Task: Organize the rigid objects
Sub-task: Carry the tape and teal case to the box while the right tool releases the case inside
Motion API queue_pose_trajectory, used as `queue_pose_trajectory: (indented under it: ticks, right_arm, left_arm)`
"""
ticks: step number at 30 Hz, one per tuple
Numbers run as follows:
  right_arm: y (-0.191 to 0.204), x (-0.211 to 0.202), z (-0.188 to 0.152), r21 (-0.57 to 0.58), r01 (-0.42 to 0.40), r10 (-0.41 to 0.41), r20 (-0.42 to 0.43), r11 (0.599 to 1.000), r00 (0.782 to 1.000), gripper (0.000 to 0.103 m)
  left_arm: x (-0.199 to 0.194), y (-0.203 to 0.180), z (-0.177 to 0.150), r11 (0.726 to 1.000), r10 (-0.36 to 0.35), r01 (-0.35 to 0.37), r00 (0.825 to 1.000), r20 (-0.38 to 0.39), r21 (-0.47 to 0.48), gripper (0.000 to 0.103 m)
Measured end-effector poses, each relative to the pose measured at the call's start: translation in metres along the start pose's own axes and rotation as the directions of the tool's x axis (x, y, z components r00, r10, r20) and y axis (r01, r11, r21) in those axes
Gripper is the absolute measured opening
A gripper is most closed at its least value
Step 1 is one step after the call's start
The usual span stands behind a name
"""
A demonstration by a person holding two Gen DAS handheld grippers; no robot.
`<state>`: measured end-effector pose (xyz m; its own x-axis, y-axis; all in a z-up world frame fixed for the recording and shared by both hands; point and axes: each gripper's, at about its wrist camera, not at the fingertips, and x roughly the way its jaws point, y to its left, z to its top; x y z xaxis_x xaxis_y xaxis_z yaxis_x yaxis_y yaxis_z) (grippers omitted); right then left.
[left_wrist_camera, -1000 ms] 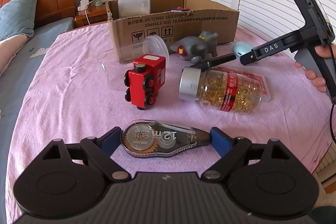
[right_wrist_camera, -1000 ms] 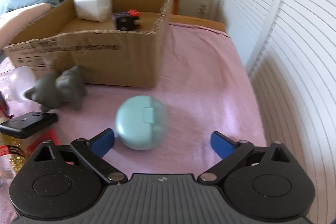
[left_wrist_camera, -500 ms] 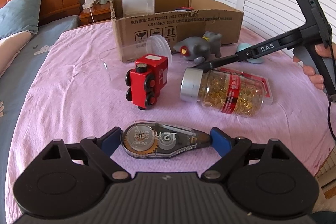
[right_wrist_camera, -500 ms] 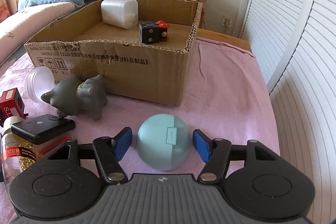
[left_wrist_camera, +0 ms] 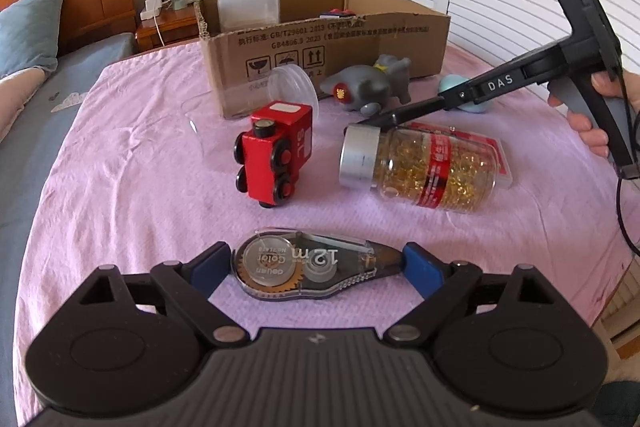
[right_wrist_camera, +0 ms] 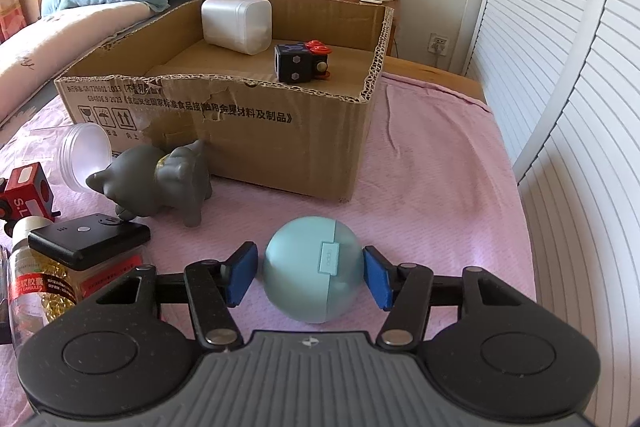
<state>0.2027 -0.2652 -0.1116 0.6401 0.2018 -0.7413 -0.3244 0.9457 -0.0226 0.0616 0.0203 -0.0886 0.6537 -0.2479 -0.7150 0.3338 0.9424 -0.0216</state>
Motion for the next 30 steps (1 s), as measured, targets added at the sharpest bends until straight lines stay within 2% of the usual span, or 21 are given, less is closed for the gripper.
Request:
queue_pose_trajectory:
  ticks: [2, 9, 18, 24, 30]
  right_arm:
    - [0.001, -0.001, 0.0, 0.0, 0.004, -0.004, 0.001, 1.0, 1.0, 0.058]
    - [0.0, -0.005, 0.001, 0.013, -0.014, 0.014, -0.014, 1.0, 1.0, 0.058]
    - [0.0, -0.034, 0.006, -0.006, -0.03, 0.03, -0.011, 1.0, 0.999, 0.058]
    - [0.004, -0.065, 0.026, -0.035, -0.062, 0.063, 0.038, 0.997, 0.997, 0.058]
    - [0.005, -0.08, 0.06, -0.037, -0.087, 0.091, 0.112, 0.996, 0.99, 0.058]
  left_arm:
    - [-0.001, -0.001, 0.001, 1.0, -0.002, 0.002, 1.0, -0.003, 0.001, 0.09]
    - [-0.006, 0.004, 0.008, 1.0, -0.006, 0.006, 1.0, -0.02, 0.006, 0.089]
    - [-0.031, 0.011, 0.032, 0.998, -0.019, 0.02, 0.999, -0.027, 0.057, 0.089]
    - [-0.043, 0.018, 0.062, 0.998, -0.025, 0.026, 0.999, -0.028, 0.062, 0.089]
    - [-0.051, 0.025, 0.098, 0.997, -0.027, 0.024, 0.999, 0.03, 0.069, 0.089]
